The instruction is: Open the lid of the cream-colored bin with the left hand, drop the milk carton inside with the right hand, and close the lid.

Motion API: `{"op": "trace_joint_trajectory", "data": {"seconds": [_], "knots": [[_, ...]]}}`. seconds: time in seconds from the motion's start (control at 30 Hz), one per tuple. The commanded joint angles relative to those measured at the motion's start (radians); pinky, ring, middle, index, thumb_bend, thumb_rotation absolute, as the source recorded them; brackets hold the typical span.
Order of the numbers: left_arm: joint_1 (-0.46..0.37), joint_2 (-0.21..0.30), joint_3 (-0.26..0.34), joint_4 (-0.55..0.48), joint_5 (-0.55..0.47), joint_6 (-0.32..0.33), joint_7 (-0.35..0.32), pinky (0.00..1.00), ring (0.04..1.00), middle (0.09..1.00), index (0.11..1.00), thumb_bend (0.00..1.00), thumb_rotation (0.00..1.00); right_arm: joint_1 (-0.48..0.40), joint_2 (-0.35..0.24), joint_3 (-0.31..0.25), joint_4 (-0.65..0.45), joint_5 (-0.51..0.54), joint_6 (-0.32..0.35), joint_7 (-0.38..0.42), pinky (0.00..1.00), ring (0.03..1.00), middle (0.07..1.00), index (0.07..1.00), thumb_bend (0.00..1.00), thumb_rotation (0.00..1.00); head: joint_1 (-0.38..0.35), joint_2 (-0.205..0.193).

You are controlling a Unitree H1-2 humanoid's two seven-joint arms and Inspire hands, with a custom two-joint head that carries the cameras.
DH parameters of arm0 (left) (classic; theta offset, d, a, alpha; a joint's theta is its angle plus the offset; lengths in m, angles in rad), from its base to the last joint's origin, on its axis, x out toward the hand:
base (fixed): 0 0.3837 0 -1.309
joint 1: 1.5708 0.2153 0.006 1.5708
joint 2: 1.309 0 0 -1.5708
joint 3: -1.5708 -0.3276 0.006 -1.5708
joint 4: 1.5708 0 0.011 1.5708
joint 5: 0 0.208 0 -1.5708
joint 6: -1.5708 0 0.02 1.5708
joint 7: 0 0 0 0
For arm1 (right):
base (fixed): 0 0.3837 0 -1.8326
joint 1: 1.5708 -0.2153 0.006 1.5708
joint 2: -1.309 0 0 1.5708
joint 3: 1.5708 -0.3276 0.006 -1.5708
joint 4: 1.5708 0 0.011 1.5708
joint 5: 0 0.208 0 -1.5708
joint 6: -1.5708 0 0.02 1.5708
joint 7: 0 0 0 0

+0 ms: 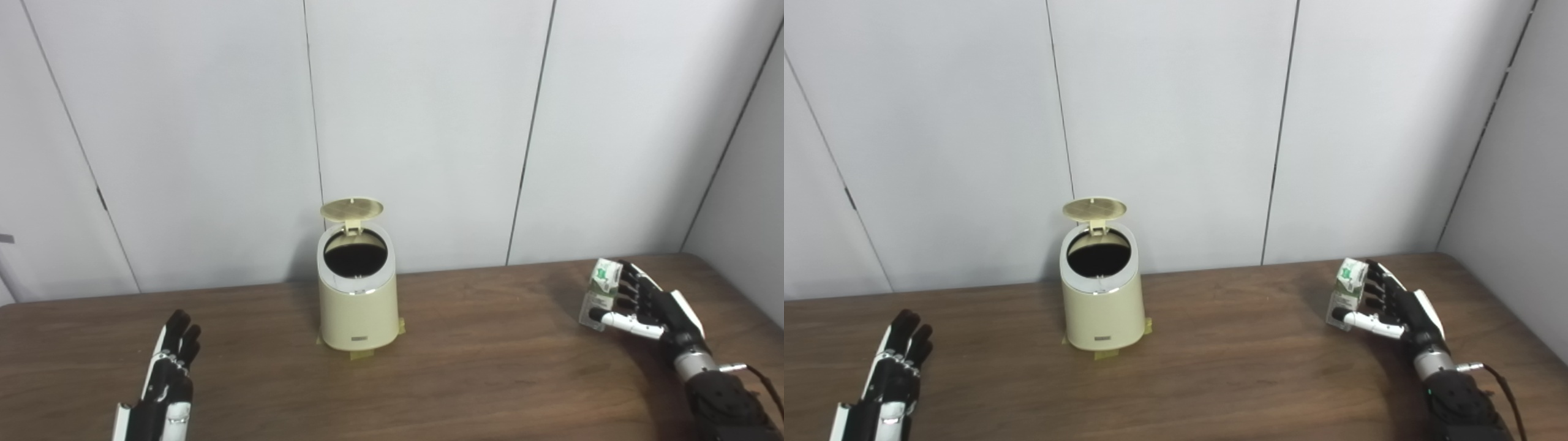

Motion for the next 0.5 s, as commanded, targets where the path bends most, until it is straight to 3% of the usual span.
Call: {"op": "trace_joint_trajectory", "data": {"seconds": [0.0, 0.1, 0.3, 0.47], "knots": [[0.069, -0.014, -0.01, -0.043, -0.024, 0.005, -0.004, 0.99, 0.971, 0.995, 0.985, 0.54, 0.83, -0.055, -0.03, 0.008, 0.004, -0.013, -0.03, -0.018, 0.81, 0.875, 0.915, 0.917, 0.96, 0.29, -0.001, 0.001], [0.079, -0.011, -0.018, -0.066, -0.045, 0.034, -0.014, 1.0, 0.991, 1.0, 0.997, 0.54, 0.83, -0.067, -0.031, 0.013, 0.028, -0.016, -0.037, -0.027, 0.8, 0.86, 0.91, 0.918, 0.93, 0.29, 0.002, 0.005], [0.087, -0.009, -0.026, -0.087, -0.067, 0.043, -0.022, 1.0, 0.992, 1.0, 1.0, 0.54, 0.82, -0.108, -0.034, 0.007, 0.12, 0.015, -0.101, -0.001, 0.82, 0.876, 0.9, 0.935, 0.97, 0.29, 0.003, 0.008], [0.09, -0.009, -0.024, -0.096, -0.06, 0.058, -0.018, 1.0, 0.998, 1.0, 1.0, 0.54, 0.81, -0.121, -0.03, 0.011, 0.151, 0.012, -0.135, -0.026, 0.79, 0.838, 0.87, 0.891, 0.97, 0.27, 0.002, 0.009]]}}
